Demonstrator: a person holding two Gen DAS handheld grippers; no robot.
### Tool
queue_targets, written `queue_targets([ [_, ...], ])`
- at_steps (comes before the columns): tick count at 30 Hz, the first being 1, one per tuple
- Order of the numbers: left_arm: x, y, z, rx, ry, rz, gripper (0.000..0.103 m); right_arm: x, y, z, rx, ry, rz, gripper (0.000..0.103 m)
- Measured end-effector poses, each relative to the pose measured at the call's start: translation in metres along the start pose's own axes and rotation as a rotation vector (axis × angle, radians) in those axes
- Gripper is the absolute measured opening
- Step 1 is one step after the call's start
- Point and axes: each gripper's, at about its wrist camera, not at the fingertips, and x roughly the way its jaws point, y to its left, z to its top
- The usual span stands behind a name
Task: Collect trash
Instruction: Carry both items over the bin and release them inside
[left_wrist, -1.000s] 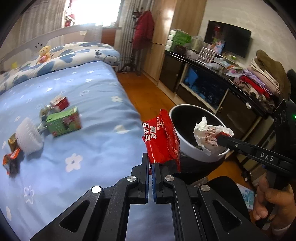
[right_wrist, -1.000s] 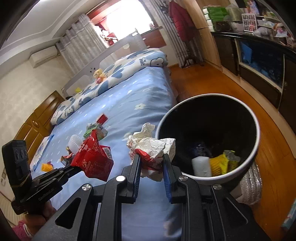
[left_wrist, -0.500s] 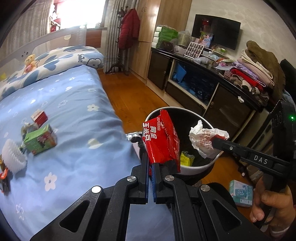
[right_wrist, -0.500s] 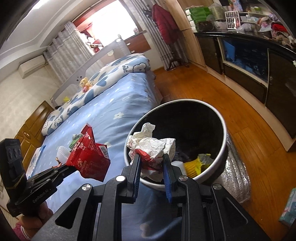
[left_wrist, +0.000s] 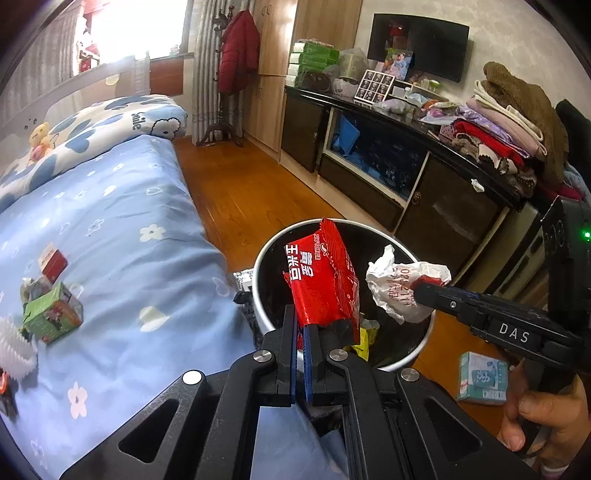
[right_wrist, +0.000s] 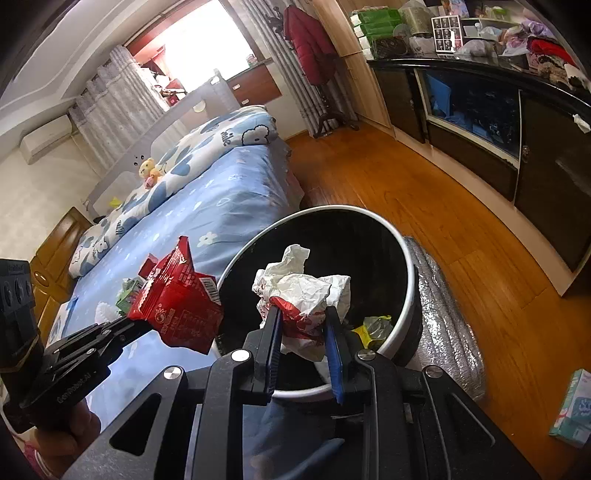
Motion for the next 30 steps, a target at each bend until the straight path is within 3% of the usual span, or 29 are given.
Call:
queue_targets([
  [14,0.037,-0.01,0.017,0.016,0.055,-0.003,0.001,0.019,-0.006,0.011,-0.001,0.042,-0.025,0.023],
  [17,0.042,-0.009,0.019,0.007,0.071,-0.019,0.006,0.021,-0.006,0.012,0.004,0.054,-0.032,0.027],
  [19,0.044,-0.009,0.02,0.012,0.085,-0.023,0.029,0.024,-0.008,0.013,0.011,0.065,-0.035,0.031],
  [20,0.042,-0.008,0.02,0.009,0.078,-0.018,0.035,0.025,-0.009,0.013,0.014,0.066,-0.036,0.033],
  [23,0.038,-0.007,0.017,0.0,0.066,-0.027,0.042,0.024,-0.011,0.014,0.025,0.062,-0.039,0.045],
  [27,0.024,0.005,0.004,-0.049,0.049,-0.025,0.054,0.018,-0.01,0.012,0.036,0.043,-0.035,0.054],
  [30,0.014,0.018,-0.008,-0.083,0.049,-0.026,0.058,0.014,-0.005,0.01,0.046,0.024,-0.017,0.075],
])
